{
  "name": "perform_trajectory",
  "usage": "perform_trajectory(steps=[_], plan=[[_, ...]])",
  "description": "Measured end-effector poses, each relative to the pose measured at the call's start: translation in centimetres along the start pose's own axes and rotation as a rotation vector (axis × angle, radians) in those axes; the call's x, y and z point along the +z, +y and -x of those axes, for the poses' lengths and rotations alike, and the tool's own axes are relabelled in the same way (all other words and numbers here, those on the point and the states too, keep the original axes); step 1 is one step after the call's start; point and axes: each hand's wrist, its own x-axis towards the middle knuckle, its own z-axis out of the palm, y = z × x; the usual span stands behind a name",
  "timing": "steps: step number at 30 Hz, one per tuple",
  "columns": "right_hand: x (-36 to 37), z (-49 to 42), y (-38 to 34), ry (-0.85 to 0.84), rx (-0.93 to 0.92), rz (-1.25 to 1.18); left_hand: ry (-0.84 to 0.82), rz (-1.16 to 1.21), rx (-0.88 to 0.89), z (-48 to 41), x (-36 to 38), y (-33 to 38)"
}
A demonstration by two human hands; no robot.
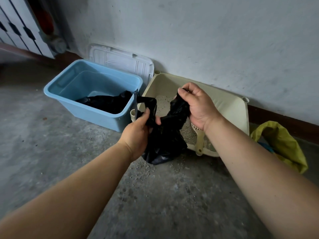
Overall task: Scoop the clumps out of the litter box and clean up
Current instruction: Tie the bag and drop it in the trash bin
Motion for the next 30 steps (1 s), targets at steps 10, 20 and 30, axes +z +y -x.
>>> perform_trajectory(steps=[10,20,30], plan=[[-1.2,1.2,-1.4,-0.363,0.403,0.590,0.101,0.202,0.023,-1.0,-1.9,0.0],[0.3,1.6,-3.0,-0.213,-0.164,0.437,0.151,0.039,0.017,-0.9,-1.1,0.1],[-1.1,1.4,4.0,0.509,0.489,-0.144,0.490,-0.233,-0.146,-1.1,-2.8,-1.9]])
